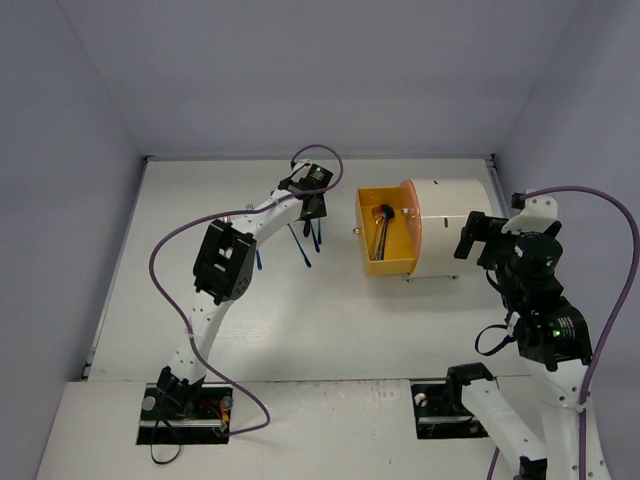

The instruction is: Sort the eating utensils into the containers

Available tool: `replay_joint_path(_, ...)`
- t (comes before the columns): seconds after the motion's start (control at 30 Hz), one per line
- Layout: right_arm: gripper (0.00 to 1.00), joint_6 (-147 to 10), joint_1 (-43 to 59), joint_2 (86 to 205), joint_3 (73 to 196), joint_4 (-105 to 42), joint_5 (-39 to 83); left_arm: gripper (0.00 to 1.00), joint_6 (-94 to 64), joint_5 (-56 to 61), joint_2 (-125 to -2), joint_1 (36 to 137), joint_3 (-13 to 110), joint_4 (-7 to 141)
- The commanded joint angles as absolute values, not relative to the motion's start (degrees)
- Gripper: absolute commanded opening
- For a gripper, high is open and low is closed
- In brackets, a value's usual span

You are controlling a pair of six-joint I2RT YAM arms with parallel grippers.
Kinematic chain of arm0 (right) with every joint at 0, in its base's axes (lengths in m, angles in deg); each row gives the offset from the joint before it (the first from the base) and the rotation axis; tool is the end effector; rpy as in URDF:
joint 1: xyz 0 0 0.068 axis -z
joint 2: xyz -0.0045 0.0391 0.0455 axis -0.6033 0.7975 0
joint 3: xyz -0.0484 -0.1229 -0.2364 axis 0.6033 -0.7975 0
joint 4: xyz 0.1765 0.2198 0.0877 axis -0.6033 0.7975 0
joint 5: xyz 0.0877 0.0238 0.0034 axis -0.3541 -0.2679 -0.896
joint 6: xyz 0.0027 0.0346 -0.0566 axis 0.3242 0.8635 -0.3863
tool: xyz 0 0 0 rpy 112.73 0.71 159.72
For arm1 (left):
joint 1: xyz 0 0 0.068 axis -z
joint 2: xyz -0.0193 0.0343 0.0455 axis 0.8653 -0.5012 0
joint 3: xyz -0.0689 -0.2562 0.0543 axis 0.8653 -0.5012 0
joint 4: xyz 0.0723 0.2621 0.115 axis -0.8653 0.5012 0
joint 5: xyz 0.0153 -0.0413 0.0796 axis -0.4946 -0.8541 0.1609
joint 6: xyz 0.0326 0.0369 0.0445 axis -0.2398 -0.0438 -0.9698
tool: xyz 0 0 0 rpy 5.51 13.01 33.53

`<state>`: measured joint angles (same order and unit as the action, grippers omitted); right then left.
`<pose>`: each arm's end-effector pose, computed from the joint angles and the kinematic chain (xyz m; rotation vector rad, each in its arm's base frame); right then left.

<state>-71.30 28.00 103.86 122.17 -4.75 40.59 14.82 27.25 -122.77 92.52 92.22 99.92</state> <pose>0.1743 0.0177 0.4415 0.0785 1.6255 0.0215 0.4881 -0.2944 0.1700 -0.3031 2.3864 -0.2476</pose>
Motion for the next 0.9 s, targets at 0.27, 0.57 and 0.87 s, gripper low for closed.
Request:
replay_joint_path(0.27, 1.0, -70.25, 27.61, 103.88, 121.53, -7.02, 39.23, 0.34, 16.9, 29.49, -124.54, 91.66, 95.79, 97.83)
replay_joint_path(0.57, 1.0, -70.32, 27.61, 104.61, 121.02, -6.94, 39.65, 0.03, 16.53, 30.61, -122.78, 91.74, 89.66, 98.16)
replay_joint_path(0.87, 1.0, -70.78, 27.61, 105.23, 121.02, -6.94, 40.04, 0.0, 12.92, 30.71, -114.13, 91.74, 84.79, 96.55)
